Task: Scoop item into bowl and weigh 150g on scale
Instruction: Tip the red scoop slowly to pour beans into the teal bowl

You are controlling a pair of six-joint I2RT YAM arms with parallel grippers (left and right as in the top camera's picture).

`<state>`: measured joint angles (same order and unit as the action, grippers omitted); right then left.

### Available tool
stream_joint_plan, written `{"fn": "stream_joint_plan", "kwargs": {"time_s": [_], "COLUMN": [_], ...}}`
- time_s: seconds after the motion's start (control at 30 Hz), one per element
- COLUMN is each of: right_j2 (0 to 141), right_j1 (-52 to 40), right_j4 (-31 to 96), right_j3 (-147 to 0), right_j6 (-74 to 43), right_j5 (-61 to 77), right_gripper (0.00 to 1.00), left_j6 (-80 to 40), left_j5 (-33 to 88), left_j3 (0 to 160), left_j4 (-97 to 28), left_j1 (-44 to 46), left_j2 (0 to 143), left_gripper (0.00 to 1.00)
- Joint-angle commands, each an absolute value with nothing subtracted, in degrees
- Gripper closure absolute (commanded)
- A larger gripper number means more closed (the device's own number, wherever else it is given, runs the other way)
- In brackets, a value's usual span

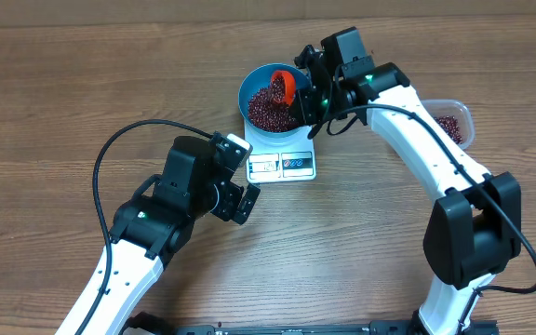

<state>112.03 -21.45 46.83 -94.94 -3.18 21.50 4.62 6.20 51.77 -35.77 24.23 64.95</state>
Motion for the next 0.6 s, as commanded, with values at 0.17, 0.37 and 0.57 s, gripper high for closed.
{"fn": "stream_joint_plan", "kwargs": {"time_s": [0.17, 0.37, 0.57], "right_j2": [111.9, 111.9, 111.9], "right_j1": [-23.0, -23.3, -23.3], "right_j4": [46.6, 46.7, 46.6], "right_j3": [-96.7, -96.7, -96.7], "right_j6": [-1.3, 0.3, 1.8], "right_j5": [14.9, 12.4, 11.4], "right_gripper": [0.96, 0.96, 0.96], "left_j6": [4.3, 4.3, 4.3], "left_j5": [5.8, 5.8, 5.8], "left_j3": [51.5, 51.5, 51.5], "left_j4": [-35.7, -35.8, -35.8], "left_j1": [24.0, 24.0, 24.0], "left_j2": [65.3, 65.3, 65.3], "left_gripper": [0.0, 0.0, 0.0]}}
